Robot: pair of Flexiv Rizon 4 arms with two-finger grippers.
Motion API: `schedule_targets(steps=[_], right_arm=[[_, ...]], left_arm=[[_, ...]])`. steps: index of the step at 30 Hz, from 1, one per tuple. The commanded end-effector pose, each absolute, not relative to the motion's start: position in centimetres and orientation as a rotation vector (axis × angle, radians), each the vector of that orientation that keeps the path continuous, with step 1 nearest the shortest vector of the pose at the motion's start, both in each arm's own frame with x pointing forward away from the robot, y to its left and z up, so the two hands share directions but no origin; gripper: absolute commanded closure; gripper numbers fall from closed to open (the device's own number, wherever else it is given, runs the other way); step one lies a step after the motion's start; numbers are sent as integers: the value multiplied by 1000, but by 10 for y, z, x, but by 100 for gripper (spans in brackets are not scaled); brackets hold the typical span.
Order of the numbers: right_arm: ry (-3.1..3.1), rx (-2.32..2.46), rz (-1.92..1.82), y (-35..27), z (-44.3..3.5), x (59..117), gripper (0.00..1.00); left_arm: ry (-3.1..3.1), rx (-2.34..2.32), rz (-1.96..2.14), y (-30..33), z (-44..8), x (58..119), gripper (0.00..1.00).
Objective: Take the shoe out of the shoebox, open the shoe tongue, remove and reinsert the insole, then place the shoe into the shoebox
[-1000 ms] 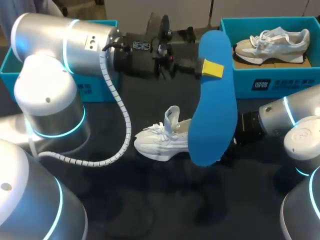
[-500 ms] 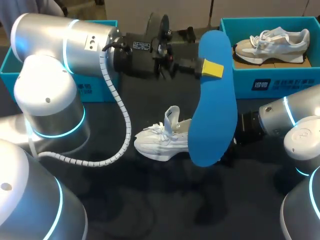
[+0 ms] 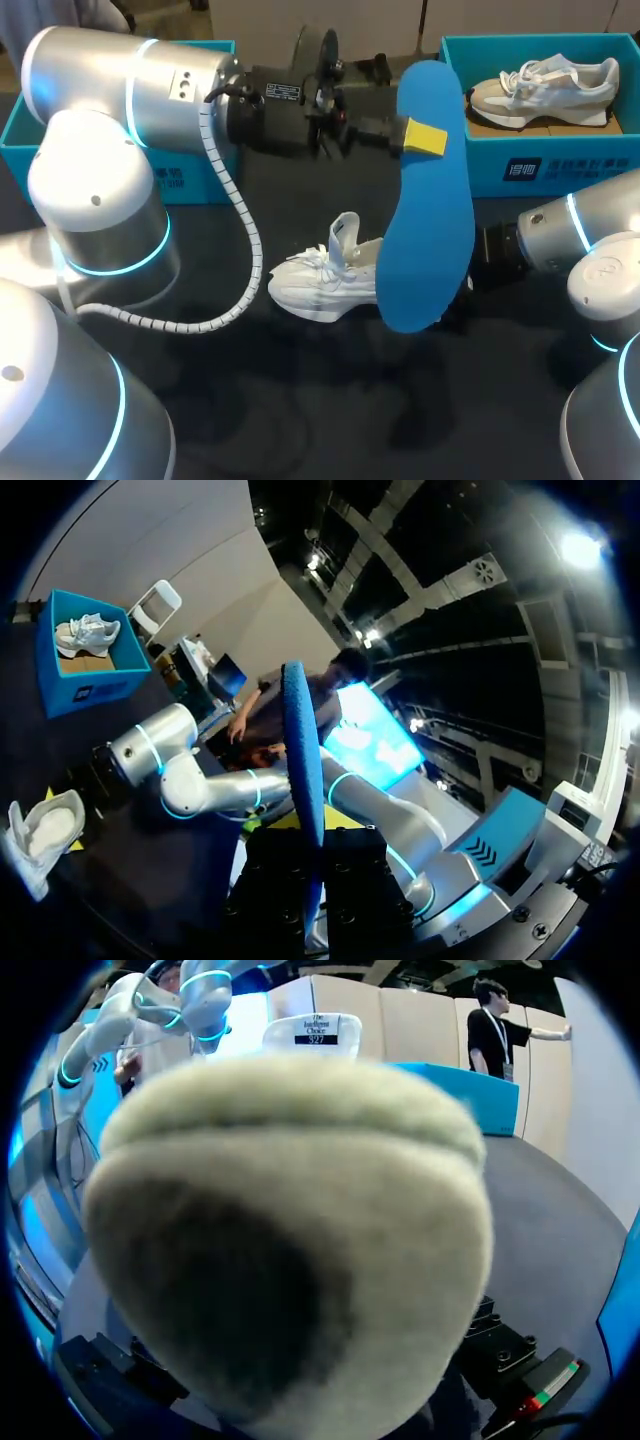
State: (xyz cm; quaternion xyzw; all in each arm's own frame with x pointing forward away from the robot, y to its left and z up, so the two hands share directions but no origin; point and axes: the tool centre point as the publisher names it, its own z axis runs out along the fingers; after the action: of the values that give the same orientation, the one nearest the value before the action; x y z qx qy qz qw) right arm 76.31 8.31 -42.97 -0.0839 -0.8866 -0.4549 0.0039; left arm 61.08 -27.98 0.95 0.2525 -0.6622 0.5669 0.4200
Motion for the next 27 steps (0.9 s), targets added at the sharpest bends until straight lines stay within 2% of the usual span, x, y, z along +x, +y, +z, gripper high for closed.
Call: schedule_targets(steps=[1,27], right_arm=[[-2787,-266,-1422,85,-427,763,0],[-2903,-424,-1165,49,-395,743,0]], left_arm=[[-1658,634,1424,-280,8,610,100],[-1658,634,1424,-280,8,610,100]])
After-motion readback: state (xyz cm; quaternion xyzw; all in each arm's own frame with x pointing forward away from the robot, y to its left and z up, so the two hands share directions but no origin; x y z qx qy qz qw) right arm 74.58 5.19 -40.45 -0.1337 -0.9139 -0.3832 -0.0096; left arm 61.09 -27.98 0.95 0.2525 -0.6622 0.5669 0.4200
